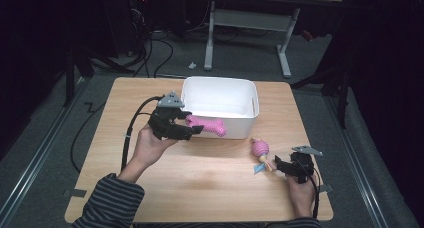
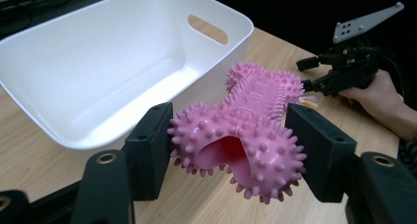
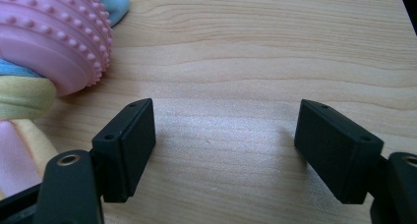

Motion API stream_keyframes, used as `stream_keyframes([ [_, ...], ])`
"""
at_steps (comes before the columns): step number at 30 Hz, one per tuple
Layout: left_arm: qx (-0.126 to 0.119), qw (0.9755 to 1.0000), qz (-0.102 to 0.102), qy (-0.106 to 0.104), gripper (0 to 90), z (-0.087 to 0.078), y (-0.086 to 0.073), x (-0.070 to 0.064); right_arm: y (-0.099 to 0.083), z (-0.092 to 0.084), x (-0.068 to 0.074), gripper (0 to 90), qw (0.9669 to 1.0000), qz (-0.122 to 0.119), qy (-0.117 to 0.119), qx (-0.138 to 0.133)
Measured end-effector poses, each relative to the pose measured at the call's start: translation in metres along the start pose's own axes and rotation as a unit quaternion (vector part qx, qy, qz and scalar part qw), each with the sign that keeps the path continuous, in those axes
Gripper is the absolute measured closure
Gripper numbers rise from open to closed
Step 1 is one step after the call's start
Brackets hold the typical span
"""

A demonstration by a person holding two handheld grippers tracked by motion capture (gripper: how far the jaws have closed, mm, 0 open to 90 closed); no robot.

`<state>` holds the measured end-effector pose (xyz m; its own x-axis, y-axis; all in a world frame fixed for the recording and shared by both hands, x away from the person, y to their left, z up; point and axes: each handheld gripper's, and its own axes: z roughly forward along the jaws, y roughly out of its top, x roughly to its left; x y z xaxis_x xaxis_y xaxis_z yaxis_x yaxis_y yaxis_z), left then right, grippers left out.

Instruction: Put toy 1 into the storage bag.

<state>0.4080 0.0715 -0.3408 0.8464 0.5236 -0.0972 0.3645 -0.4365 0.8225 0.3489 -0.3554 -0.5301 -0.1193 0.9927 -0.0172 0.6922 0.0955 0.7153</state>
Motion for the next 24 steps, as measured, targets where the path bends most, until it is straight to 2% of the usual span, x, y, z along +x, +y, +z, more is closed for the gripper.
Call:
stream_keyframes([
  [7,0.003,1.0000,0.001,0.009,37.3,0.003,0.016,0.011,0.000,0.000,0.000,23.7,1.0000,-0.002,0.002,0.000],
  [14,-0.001,0.9998,-0.007,0.017,37.2,0.010,0.031,0.023,0.000,0.000,0.000,23.6,1.0000,-0.003,0.002,0.000],
  [24,0.002,0.9992,-0.024,0.032,37.3,0.029,0.041,0.038,0.000,0.000,0.000,23.6,1.0000,-0.004,0.003,-0.001],
])
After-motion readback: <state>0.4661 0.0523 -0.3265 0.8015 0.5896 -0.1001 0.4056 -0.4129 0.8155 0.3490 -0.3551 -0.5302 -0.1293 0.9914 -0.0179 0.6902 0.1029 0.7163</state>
